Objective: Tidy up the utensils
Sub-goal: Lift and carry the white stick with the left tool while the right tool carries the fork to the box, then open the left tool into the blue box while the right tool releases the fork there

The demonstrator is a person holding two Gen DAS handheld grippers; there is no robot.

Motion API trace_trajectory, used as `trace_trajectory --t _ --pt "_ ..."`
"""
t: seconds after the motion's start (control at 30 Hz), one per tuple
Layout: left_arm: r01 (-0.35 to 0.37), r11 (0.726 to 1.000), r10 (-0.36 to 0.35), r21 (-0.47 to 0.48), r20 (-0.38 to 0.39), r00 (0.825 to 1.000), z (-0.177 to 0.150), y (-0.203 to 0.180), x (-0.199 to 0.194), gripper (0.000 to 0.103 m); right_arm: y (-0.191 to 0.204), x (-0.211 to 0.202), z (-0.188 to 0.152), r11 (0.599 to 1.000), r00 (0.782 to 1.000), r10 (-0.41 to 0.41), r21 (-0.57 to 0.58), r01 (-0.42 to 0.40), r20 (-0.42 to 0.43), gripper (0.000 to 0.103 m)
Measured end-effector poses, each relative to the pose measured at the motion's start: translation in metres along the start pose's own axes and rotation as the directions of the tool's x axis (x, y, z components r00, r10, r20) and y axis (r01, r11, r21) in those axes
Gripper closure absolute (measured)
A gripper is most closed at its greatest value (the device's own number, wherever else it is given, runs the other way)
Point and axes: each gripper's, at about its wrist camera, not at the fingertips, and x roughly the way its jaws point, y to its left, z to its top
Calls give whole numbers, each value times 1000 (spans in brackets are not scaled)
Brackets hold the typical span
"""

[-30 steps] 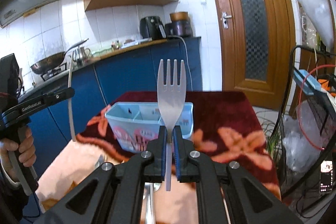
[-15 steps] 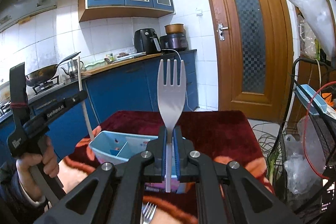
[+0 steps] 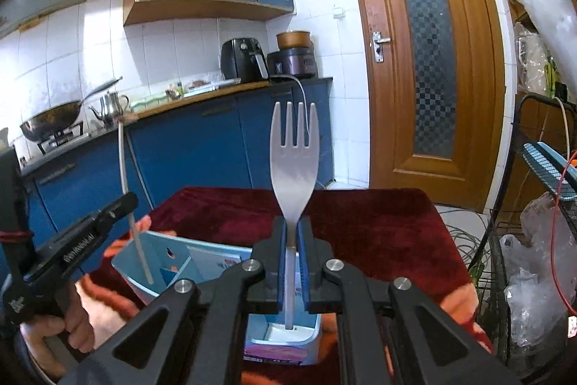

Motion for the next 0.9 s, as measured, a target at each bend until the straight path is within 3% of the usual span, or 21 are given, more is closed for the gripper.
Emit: trace_trajectory --t 0.3,0.37,0.43,0.5,0.9 --pt "31 999 -30 24 -61 998 -8 -3 2 97 2 7 -13 1000 999 -1 -11 1 -50 93" --pt "35 999 -32 32 -73 997 -9 -5 1 91 1 5 -12 1000 999 -3 -9 2 -48 84" --pt "35 999 -31 40 -79 996 -10 -6 -2 76 2 4 -12 1000 999 2 -1 -2 -42 78" --pt "32 998 -29 46 -79 996 -11 -7 -5 68 2 1 -11 1000 999 2 1 -2 -34 77" --pt "33 998 -26 46 -135 990 -8 -4 -41 68 1 -40 -13 999 1000 10 32 -9 -13 75"
